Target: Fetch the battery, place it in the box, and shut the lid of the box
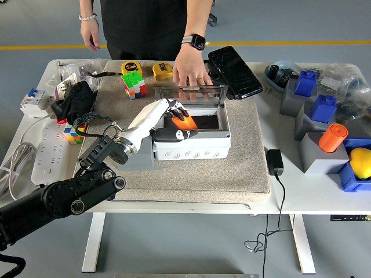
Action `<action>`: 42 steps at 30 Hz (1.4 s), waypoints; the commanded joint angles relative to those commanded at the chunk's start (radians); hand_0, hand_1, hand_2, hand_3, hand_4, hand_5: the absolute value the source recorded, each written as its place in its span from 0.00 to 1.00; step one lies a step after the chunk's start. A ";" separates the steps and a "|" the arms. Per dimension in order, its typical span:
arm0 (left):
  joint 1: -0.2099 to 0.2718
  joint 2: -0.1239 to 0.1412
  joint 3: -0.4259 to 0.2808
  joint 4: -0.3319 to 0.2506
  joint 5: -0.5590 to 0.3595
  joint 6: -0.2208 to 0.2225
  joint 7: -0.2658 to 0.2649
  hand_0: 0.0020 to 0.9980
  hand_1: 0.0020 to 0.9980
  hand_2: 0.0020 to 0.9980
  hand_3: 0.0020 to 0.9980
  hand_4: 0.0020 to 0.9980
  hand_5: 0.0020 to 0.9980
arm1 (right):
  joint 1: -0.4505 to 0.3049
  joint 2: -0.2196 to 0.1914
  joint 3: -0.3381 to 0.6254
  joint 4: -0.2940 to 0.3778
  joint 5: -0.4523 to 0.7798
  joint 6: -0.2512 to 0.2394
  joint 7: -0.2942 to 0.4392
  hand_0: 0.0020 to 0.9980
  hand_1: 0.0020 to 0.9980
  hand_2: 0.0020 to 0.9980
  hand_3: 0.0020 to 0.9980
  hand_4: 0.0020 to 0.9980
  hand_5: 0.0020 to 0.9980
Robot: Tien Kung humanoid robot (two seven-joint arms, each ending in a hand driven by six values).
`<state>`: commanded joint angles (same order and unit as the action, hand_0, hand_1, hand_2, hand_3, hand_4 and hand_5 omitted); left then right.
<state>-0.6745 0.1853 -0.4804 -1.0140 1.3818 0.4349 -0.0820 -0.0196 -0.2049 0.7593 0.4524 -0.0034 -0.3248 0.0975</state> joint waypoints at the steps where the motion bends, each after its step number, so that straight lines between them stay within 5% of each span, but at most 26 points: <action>1: 0.003 0.004 -0.001 0.000 0.000 0.000 0.000 0.50 0.57 0.52 0.52 0.95 0.40 | 0.000 0.000 0.000 0.000 0.000 0.000 0.000 0.59 0.60 0.59 0.54 0.98 0.56; 10: 0.028 0.032 -0.043 -0.032 0.017 -0.002 0.001 0.50 0.57 0.52 0.52 0.95 0.40 | -0.001 0.000 0.002 0.001 -0.001 -0.003 0.004 0.59 0.60 0.59 0.54 0.98 0.56; 24: 0.010 0.044 -0.131 -0.252 -0.015 0.004 -0.029 0.46 0.55 0.51 0.52 0.95 0.40 | 0.001 -0.001 0.001 0.002 0.001 -0.003 0.004 0.59 0.60 0.59 0.54 0.98 0.56; 30: -0.042 0.016 -0.146 -0.223 0.013 0.010 -0.019 0.48 0.56 0.51 0.52 0.95 0.40 | 0.003 -0.001 -0.003 0.001 0.005 -0.003 0.005 0.59 0.60 0.59 0.54 0.98 0.56; 31: -0.054 0.010 -0.148 -0.212 0.023 0.009 -0.010 0.63 0.62 0.55 0.55 0.96 0.40 | 0.003 -0.001 -0.003 0.002 0.005 -0.003 0.006 0.59 0.60 0.59 0.54 0.98 0.56; 42: -0.157 -0.025 -0.128 -0.099 0.131 -0.046 0.125 0.68 0.69 0.62 0.59 0.96 0.42 | 0.004 -0.003 -0.005 0.002 0.007 -0.004 0.007 0.59 0.60 0.59 0.54 0.98 0.56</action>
<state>-0.8320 0.1600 -0.6087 -1.1132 1.5128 0.3887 0.0430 -0.0151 -0.2083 0.7545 0.4546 0.0038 -0.3287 0.1044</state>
